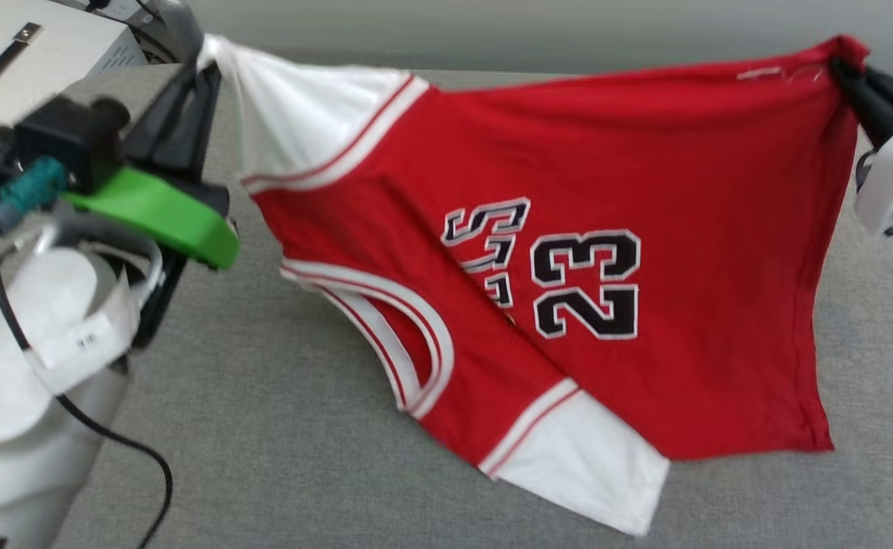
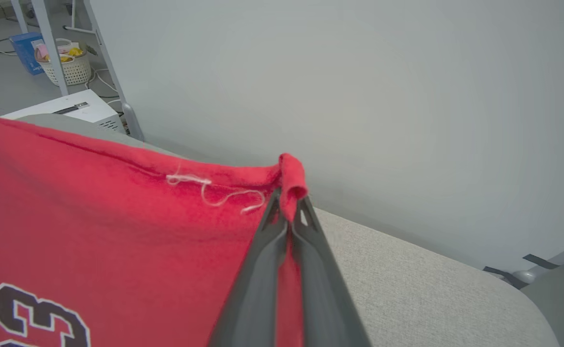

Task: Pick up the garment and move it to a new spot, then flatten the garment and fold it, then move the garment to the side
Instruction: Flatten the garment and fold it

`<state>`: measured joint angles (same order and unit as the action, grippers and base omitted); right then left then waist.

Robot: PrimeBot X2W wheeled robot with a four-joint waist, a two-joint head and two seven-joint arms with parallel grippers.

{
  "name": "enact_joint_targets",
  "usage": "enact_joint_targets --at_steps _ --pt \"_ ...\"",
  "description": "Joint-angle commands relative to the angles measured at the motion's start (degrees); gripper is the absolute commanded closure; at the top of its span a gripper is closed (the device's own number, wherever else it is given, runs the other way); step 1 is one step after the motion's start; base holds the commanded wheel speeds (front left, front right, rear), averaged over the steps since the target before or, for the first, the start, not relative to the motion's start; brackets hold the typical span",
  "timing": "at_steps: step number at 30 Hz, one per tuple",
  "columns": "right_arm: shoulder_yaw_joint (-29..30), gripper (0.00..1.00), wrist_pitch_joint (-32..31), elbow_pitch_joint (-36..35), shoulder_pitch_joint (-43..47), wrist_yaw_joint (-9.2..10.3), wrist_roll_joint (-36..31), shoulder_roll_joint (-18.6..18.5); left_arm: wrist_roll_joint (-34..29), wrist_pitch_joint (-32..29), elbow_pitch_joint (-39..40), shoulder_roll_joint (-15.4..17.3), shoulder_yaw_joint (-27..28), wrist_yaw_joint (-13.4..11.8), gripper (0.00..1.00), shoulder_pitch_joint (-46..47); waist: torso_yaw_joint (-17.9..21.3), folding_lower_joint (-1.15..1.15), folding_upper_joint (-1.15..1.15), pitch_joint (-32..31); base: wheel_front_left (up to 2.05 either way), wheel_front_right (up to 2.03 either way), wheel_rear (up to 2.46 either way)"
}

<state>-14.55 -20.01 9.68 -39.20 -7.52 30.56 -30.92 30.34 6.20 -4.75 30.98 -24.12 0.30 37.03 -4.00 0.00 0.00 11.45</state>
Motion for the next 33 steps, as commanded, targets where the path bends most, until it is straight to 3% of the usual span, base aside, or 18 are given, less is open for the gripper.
enact_joint_targets --at_steps 1,11,22,29,33 --pt "0.8 1.00 -0.3 -1.0 -2.4 0.03 -1.0 0.5 -0.4 -0.7 -0.3 0.4 0.4 0.7 1.00 4.1 1.6 0.00 0.00 3.2 0.00 0.00 0.00" --pt "5.2 1.00 -2.7 -0.3 -23.8 0.03 -8.5 3.5 -2.0 -7.2 -6.9 -0.3 1.0 4.8 1.00 34.3 3.7 0.00 0.00 15.5 0.00 0.00 0.00" --pt "4.8 1.00 2.1 13.6 -51.3 0.03 -16.7 7.3 -3.7 -7.2 -20.9 -1.9 -0.9 6.8 1.00 63.4 4.2 0.00 0.00 21.4 0.00 0.00 0.00" --pt "4.0 1.00 5.8 22.0 -58.6 0.03 -17.0 7.7 -3.0 -4.2 -27.8 -2.5 -4.1 7.1 1.00 69.7 3.1 0.00 0.00 22.4 0.00 0.00 0.00" --pt "-0.7 1.00 11.9 29.9 -51.9 0.03 -13.4 8.2 1.7 1.6 -33.2 -0.9 -8.9 7.2 1.00 61.1 3.1 0.00 0.00 20.7 0.00 0.00 0.00"
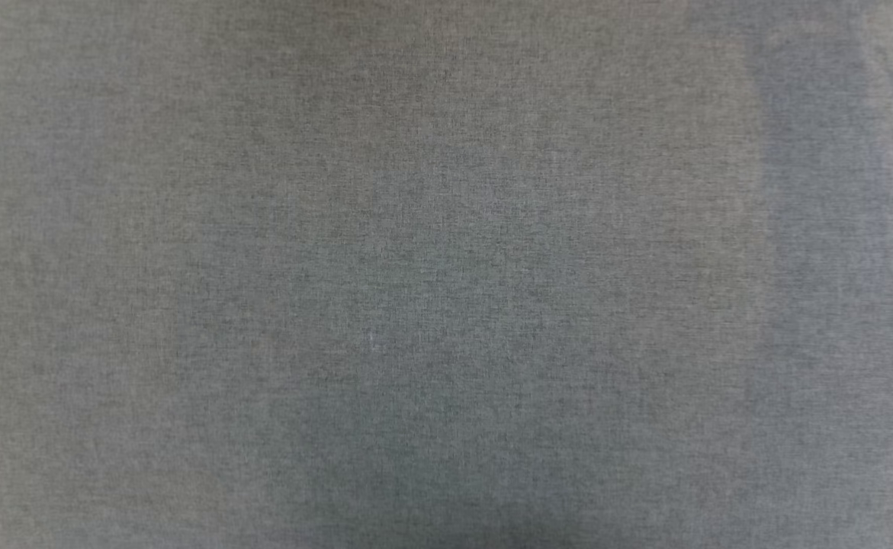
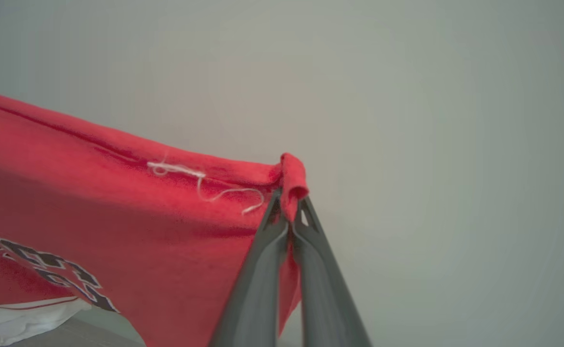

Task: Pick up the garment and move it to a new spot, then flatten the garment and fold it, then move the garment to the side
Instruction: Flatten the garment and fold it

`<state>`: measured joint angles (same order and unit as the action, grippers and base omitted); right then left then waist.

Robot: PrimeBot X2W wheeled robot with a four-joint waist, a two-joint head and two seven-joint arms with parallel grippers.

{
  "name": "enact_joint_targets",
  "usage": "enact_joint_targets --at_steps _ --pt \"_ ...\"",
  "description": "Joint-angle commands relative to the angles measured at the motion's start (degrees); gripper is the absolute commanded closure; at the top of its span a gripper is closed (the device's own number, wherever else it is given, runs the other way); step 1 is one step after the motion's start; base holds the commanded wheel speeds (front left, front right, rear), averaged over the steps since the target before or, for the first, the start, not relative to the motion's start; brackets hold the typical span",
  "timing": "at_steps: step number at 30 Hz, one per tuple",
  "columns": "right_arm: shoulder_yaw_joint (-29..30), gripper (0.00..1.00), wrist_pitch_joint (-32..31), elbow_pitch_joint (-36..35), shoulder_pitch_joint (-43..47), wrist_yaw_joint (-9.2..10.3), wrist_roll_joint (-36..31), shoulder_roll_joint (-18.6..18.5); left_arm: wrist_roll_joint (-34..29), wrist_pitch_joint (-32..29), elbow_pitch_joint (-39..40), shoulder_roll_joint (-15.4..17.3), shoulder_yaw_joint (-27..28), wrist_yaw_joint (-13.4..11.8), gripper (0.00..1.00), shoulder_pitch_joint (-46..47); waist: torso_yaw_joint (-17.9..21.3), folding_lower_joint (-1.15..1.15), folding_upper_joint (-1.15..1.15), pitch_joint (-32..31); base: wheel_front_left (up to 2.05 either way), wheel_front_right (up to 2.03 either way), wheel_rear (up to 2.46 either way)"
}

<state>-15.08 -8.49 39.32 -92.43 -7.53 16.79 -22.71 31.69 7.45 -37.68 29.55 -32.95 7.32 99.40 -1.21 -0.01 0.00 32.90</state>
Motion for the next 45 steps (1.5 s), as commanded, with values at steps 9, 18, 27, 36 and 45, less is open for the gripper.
enact_joint_targets --at_steps 9,18,27,36,45 --pt "-9.8 1.00 8.0 5.2 20.3 0.04 7.6 1.3 2.9 6.4 -3.9 0.1 -4.2 -0.4 1.00 -23.3 0.8 0.01 0.00 -8.8 0.00 0.00 0.00" --pt "-20.6 1.00 13.4 4.7 39.9 0.04 12.8 1.2 5.9 7.5 4.0 2.5 0.9 -5.7 1.00 -52.0 1.9 0.01 0.00 -18.0 0.00 0.00 0.00" --pt "-27.0 1.00 14.1 0.3 56.5 0.04 17.6 -3.1 6.6 7.5 17.9 1.7 1.7 -11.7 1.00 -80.3 1.7 0.01 0.00 -26.3 0.00 0.00 0.00" --pt "-24.4 1.00 13.6 -6.5 73.3 0.04 20.6 -8.5 10.9 7.4 23.8 -0.4 0.6 -16.5 1.00 -98.4 0.7 0.01 0.00 -31.9 0.00 0.00 0.00" --pt "-13.4 1.00 7.2 -18.9 92.3 0.04 20.1 -11.2 12.9 7.5 27.9 -1.9 -0.8 -18.7 1.00 -111.5 0.5 0.01 0.00 -34.6 0.00 0.00 0.00"
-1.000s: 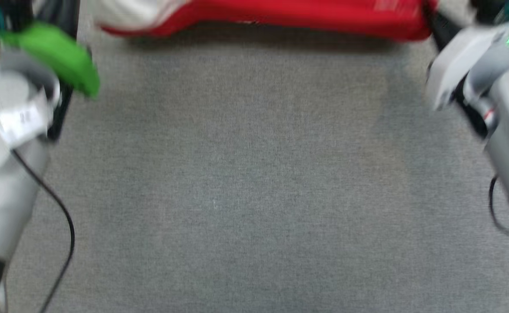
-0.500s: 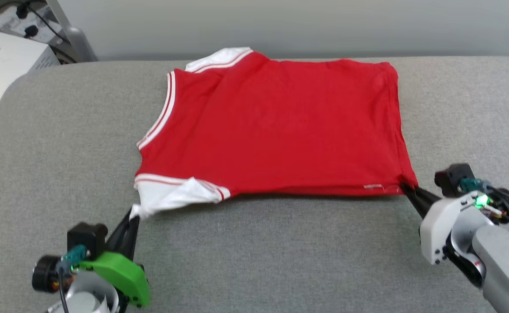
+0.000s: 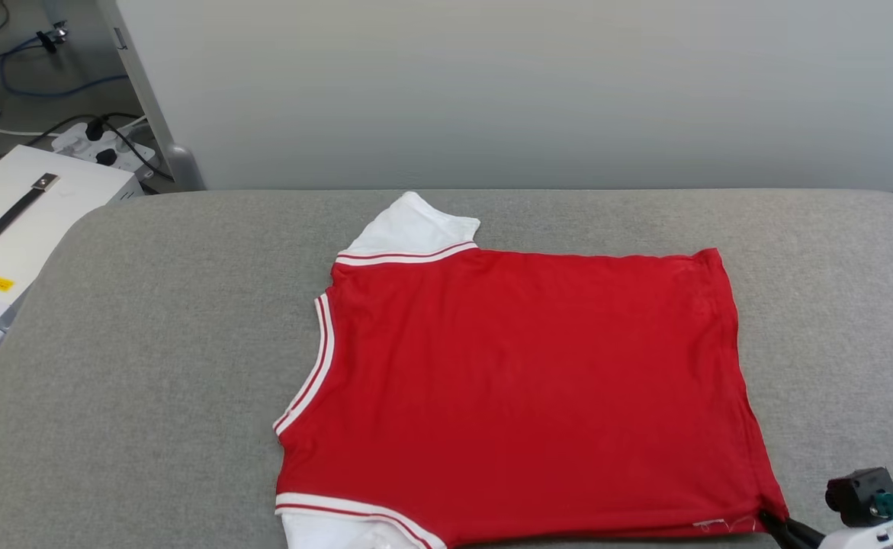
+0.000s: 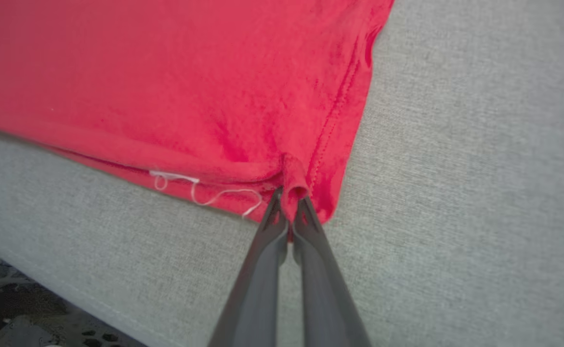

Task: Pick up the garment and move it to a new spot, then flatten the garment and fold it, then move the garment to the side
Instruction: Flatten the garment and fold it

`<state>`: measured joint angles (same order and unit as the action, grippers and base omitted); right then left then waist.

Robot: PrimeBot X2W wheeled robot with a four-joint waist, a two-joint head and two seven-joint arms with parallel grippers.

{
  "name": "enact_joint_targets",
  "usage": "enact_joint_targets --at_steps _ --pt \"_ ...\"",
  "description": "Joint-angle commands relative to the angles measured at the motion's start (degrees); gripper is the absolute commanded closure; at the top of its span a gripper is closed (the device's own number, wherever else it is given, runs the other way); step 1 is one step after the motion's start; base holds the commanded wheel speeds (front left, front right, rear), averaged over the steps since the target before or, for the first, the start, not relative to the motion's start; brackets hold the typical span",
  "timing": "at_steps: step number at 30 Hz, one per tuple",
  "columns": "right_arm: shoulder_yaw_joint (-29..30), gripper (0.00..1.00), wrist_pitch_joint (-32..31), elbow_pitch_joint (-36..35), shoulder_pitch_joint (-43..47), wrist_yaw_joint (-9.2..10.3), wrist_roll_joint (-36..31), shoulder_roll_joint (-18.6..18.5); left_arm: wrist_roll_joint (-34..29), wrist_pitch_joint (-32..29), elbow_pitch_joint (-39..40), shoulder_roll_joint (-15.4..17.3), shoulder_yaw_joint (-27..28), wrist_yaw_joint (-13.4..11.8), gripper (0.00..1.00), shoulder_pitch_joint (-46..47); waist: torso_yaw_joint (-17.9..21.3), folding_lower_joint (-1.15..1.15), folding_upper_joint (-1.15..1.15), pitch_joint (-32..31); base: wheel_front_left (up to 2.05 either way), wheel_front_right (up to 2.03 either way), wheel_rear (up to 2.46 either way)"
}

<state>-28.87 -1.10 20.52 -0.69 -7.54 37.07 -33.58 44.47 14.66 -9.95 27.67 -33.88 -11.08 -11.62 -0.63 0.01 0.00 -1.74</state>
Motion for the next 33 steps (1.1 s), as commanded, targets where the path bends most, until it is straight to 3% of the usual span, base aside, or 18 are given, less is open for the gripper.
enact_joint_targets --at_steps 1,9,20,33 --pt "1.6 1.00 -1.0 -1.3 1.8 0.05 -0.5 -0.3 0.1 0.2 0.2 -0.1 -0.1 -0.3 1.00 -0.7 -0.1 -0.01 0.00 0.0 0.00 0.00 0.00" --pt "8.7 1.00 -6.3 -7.2 5.0 0.05 -2.7 1.8 -1.9 0.0 0.4 1.1 0.0 1.0 1.00 4.8 -0.2 -0.01 0.00 2.1 0.00 0.00 0.00" --pt "14.0 1.00 -11.3 -14.5 -4.5 0.05 -5.5 3.6 -6.7 -2.9 -3.1 2.6 -0.6 6.3 1.00 23.6 2.1 -0.01 0.00 10.6 0.00 0.00 0.00" --pt "11.2 1.00 -14.0 -6.3 -19.6 0.05 -6.1 5.1 -7.9 -2.7 -19.9 0.1 -0.7 13.4 1.00 40.8 3.2 -0.01 0.00 20.3 0.00 0.00 0.00"
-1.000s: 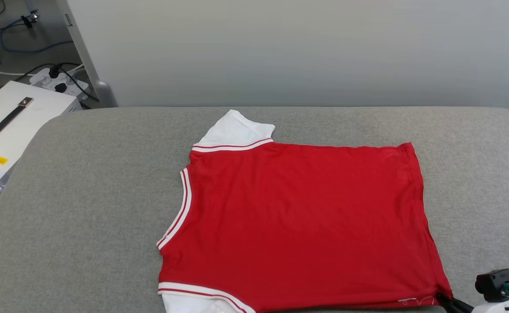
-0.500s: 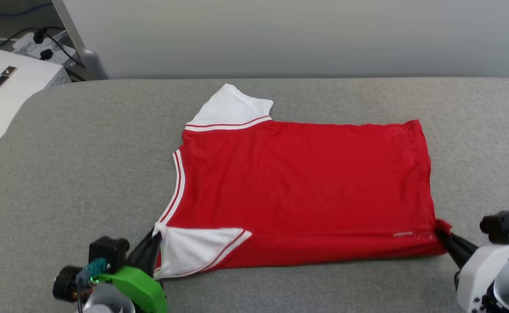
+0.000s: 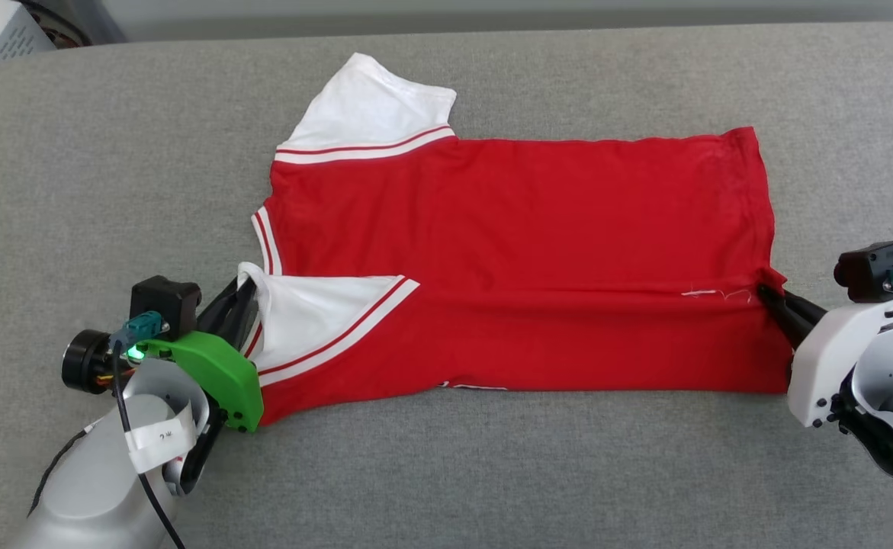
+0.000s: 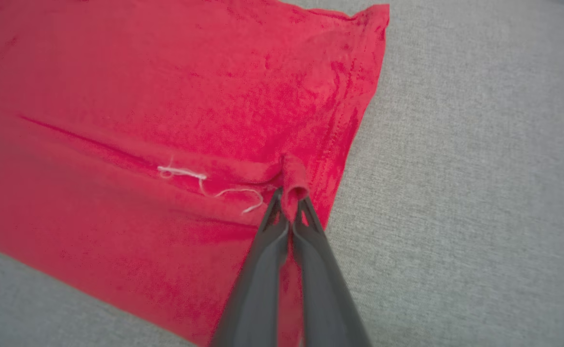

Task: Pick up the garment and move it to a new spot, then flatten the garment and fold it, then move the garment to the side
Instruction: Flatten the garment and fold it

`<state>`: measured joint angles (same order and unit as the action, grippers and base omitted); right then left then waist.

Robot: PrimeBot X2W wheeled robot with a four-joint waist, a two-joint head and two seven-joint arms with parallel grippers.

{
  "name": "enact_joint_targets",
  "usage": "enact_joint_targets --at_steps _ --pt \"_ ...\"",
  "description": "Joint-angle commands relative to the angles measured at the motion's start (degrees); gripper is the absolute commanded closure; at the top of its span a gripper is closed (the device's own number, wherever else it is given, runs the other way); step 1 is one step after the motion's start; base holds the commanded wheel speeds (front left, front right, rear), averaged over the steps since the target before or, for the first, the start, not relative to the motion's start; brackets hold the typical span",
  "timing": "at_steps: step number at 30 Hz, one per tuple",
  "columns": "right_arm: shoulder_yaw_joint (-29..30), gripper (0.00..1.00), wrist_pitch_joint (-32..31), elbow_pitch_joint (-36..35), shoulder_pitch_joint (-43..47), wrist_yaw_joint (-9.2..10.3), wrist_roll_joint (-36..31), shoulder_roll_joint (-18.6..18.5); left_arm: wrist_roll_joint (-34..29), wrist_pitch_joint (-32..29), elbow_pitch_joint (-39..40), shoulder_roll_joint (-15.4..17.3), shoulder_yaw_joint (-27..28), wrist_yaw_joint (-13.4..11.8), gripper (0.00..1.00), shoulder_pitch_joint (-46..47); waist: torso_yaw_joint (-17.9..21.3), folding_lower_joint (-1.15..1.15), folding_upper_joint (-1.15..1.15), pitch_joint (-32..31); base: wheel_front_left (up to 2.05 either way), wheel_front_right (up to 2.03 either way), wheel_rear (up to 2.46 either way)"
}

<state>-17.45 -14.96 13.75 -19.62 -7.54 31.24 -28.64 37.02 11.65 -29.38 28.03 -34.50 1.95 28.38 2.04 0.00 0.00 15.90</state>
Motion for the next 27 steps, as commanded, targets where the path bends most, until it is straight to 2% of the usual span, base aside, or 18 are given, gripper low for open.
enact_joint_targets --at_steps 1,10,11,12,13,20,23,27 --pt "-0.9 1.00 -0.2 1.7 -1.4 0.05 -0.2 0.2 -0.6 0.4 -2.3 -0.8 -0.5 0.9 1.00 1.3 0.4 0.00 0.00 2.9 0.00 0.00 0.00" --pt "-5.5 1.00 0.6 7.5 -3.3 0.05 0.9 0.5 -0.6 2.3 -13.3 -4.5 -2.5 3.8 1.00 2.6 -0.3 0.00 0.00 1.7 0.00 0.00 0.00" --pt "-5.7 0.97 0.9 7.7 -3.3 0.05 1.1 0.4 -0.6 2.6 -13.9 -4.7 -2.5 4.0 1.00 2.7 -0.4 0.00 0.00 1.1 0.00 0.00 0.00" --pt "-5.8 0.72 1.2 7.9 -3.3 0.05 1.3 0.4 -0.5 2.7 -14.4 -4.9 -2.4 4.1 0.84 2.7 -0.6 0.00 0.00 0.5 0.00 0.00 0.00" --pt "-5.9 0.00 1.5 7.9 -3.2 0.05 1.5 0.3 -0.4 2.8 -14.9 -5.0 -2.3 4.2 0.00 2.8 -0.8 0.00 0.00 -0.3 0.00 0.00 0.00" --pt "-4.1 0.00 4.0 5.3 -0.9 0.05 2.0 -1.2 0.0 2.1 -12.9 -2.9 -2.0 5.1 0.00 6.2 -2.9 0.00 0.00 -4.8 0.00 0.00 0.00" --pt "-3.1 0.00 4.0 3.7 0.7 0.05 1.8 -1.8 1.5 -2.2 -9.9 -0.8 -2.8 5.4 0.00 8.1 -3.5 0.00 0.00 -6.1 0.00 0.00 0.00" --pt "-1.6 0.00 3.3 1.6 2.3 0.05 1.4 -2.2 6.8 -14.8 -4.0 2.2 -5.5 5.5 0.00 10.3 -4.0 0.00 0.00 -6.9 0.00 0.00 0.00"
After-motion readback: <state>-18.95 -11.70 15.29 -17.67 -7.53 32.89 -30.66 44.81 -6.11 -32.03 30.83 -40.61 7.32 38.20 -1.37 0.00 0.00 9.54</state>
